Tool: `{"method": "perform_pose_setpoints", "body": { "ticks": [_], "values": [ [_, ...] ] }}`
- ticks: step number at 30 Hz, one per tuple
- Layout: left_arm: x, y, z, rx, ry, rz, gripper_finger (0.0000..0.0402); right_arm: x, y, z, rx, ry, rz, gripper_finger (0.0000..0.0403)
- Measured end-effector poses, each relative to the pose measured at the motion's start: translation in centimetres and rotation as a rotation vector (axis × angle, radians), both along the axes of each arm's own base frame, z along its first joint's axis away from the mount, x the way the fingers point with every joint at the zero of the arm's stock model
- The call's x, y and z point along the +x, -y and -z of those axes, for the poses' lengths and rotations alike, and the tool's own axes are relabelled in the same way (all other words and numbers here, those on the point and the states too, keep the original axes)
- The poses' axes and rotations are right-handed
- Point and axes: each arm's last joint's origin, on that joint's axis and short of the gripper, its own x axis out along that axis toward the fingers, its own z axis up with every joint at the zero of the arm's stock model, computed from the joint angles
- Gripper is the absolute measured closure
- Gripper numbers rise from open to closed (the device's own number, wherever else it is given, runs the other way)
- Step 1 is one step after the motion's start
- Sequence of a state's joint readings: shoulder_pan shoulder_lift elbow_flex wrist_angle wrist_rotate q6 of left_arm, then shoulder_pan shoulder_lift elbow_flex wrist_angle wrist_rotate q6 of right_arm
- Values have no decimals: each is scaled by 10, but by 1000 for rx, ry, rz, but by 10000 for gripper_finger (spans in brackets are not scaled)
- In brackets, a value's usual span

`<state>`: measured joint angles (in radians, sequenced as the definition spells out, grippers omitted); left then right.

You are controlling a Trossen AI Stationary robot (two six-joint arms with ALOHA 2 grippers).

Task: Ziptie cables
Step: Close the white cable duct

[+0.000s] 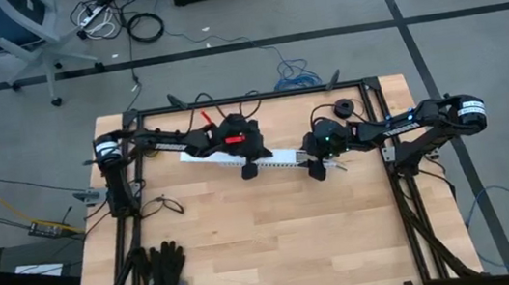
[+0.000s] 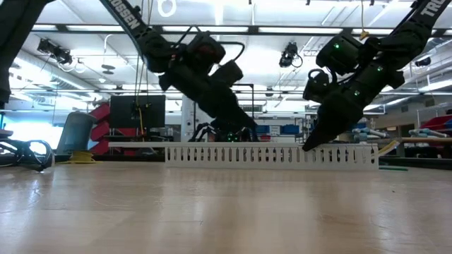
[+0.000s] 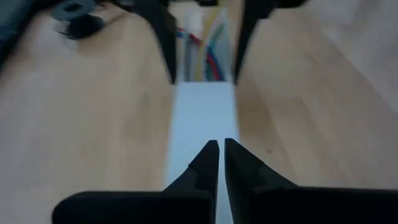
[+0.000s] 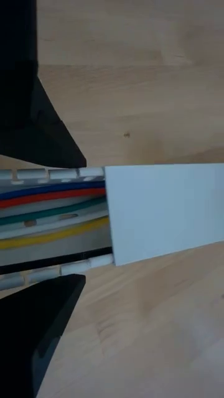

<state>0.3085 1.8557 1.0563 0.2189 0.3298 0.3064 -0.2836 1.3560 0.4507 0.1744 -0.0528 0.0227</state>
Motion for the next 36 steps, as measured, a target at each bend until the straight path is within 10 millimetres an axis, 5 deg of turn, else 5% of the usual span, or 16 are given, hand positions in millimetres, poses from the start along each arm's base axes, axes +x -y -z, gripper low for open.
{"method": "perform_pose_setpoints", "body": {
  "ticks": [20,29,36],
  "values": [
    [1,-3,31,-74,-62,-29,401,-3,-4,4,51,-49,-8,161],
    [6,-3,35,-79,-13,-26,401,0,-7,2,-6,-36,-40,231],
    [8,-3,37,-83,-7,-26,402,6,-5,5,-30,5,-35,239]
  ]
}}
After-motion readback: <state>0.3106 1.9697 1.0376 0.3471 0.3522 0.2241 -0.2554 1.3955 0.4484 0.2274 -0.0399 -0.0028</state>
